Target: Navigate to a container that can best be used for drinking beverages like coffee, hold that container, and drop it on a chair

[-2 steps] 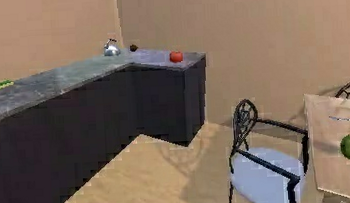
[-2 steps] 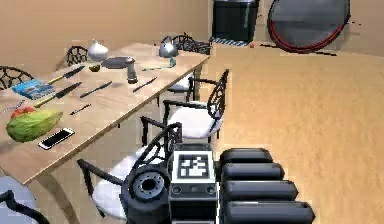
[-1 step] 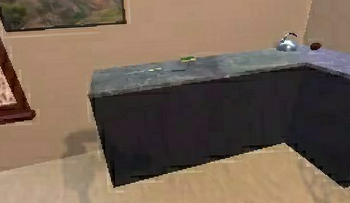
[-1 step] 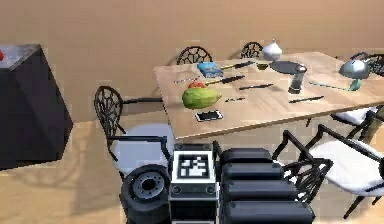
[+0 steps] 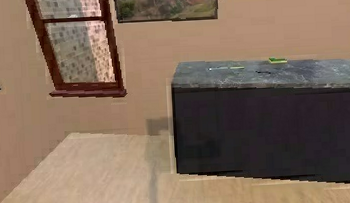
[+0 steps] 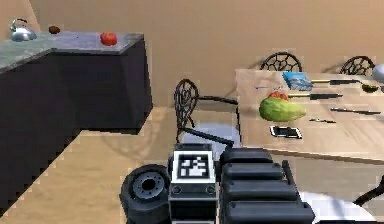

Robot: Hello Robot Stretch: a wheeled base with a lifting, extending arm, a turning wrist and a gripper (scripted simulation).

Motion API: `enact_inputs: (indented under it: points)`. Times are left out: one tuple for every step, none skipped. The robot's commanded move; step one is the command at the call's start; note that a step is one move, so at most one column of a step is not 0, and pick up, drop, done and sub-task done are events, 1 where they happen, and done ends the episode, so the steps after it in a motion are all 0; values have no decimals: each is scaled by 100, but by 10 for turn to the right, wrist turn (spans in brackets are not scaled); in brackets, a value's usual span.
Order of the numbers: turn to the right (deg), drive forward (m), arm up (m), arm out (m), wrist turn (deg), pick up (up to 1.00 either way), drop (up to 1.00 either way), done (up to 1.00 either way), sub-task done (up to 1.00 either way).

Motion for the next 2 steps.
enact_inputs:
  points:
    - [-30, 0, 0, 0, 0, 0, 0, 0, 0]
    - [450, 0, 0, 0, 0, 0, 0, 0, 0]
